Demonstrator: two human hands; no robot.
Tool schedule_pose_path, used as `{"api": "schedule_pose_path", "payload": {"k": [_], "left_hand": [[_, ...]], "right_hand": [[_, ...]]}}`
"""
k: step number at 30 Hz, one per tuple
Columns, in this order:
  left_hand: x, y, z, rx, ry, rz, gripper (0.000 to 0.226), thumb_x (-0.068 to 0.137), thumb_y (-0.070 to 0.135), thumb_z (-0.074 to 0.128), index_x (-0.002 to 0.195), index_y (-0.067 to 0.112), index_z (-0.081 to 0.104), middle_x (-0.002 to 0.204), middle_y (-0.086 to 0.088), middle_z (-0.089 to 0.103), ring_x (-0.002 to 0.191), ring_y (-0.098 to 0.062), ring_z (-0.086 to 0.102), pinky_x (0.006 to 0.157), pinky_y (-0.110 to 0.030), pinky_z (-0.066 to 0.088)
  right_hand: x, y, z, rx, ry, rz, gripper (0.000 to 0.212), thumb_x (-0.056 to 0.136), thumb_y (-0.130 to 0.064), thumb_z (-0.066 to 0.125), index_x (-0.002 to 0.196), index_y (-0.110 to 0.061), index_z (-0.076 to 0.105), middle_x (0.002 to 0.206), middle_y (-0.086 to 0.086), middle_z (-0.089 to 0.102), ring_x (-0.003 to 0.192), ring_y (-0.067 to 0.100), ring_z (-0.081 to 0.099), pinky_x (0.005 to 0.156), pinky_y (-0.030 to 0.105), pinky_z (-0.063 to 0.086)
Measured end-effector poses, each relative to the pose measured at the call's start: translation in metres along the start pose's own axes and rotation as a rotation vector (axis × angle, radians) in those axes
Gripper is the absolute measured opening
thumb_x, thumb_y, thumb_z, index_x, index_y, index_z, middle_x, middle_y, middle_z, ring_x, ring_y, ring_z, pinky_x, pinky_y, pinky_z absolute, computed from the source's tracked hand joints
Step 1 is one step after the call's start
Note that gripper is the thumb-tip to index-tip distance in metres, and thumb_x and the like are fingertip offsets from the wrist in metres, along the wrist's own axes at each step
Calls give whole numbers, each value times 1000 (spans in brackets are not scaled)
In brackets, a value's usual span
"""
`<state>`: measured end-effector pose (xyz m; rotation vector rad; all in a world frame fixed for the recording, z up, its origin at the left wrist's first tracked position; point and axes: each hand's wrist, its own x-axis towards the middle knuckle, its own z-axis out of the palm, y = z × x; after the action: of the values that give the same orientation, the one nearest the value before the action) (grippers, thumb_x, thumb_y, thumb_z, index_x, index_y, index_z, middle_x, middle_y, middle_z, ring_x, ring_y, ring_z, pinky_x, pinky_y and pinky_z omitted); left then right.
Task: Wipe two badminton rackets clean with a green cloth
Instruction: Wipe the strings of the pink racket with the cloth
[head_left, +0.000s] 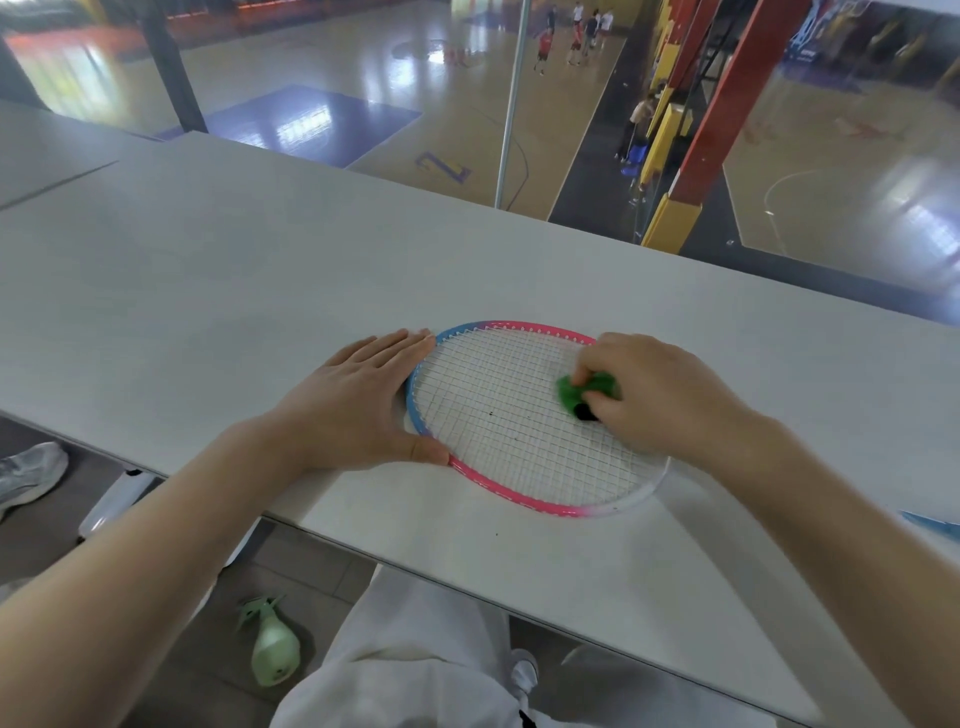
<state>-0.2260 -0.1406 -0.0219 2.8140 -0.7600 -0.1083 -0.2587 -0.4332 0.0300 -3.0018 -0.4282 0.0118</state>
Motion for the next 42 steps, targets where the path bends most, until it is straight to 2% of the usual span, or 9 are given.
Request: {"api": "schedule_pose_path", "payload": {"k": [3,6,10,16,24,27,32,38,42], "left_hand": [[0,-1,1,6,3,10,136,49,104,29,157,28,0,163,15,1,146,3,-4,119,-22,-3],[0,-1,-1,13,-16,6,132,54,101,36,157,28,-2,163,17,-2,140,9,-10,116,-20,-6],[0,-2,-2,12,-20,14,133,52,103,33,157,28,-3,163,16,-2,139,10,-11,116,-20,-6],[-1,0,-2,2,-37,8,134,49,104,29,157,30,-4,163,17,-3,146,3,-8,119,-23,-5],[-1,-1,-3,5,-15,20,133,50,104,28,156,30,-2,163,14,1,147,1,-6,120,-25,-4],[-1,-1,-2,-2,-9,12,135,49,104,28,157,28,0,163,14,2,147,1,-4,121,-26,-2],[0,-1,-2,-4,-26,-4,133,51,103,34,156,29,-1,163,16,1,147,0,-4,121,-26,-1],[0,-1,-1,28,-25,5,134,51,103,30,157,27,-2,164,14,1,148,-1,-4,120,-25,-2],[1,-2,-1,32,-30,7,134,52,104,29,157,26,-2,164,14,0,148,-1,-6,120,-25,-2]], "right_hand": [[-23,25,-9,-30,-55,133,7,87,-29,62,92,-35,62,95,-17,57,88,12,55,79,35,50],[-32,33,-11,-66,-90,182,10,88,-26,59,89,-36,59,93,-17,55,85,11,54,77,35,50],[-22,17,-3,-33,-8,98,8,90,-26,53,93,-31,57,93,-14,54,84,12,52,76,34,48],[29,-27,11,39,83,-61,9,93,-26,51,99,-25,58,98,-7,56,86,13,52,76,35,50],[89,-80,23,52,154,-186,3,91,-22,51,93,-21,54,90,-1,53,80,18,52,62,30,40],[78,-66,18,67,114,-183,5,92,-23,51,93,-22,55,92,-2,53,81,17,52,65,31,43],[39,-21,5,29,27,-61,3,91,-25,54,91,-26,56,93,-6,54,83,15,54,74,36,50],[-10,32,-10,-69,-40,110,5,90,-26,57,87,-30,56,90,-9,55,80,14,54,73,36,51],[-11,34,-10,-115,-43,100,5,92,-27,53,88,-30,56,89,-10,54,79,13,54,73,35,52]]}}
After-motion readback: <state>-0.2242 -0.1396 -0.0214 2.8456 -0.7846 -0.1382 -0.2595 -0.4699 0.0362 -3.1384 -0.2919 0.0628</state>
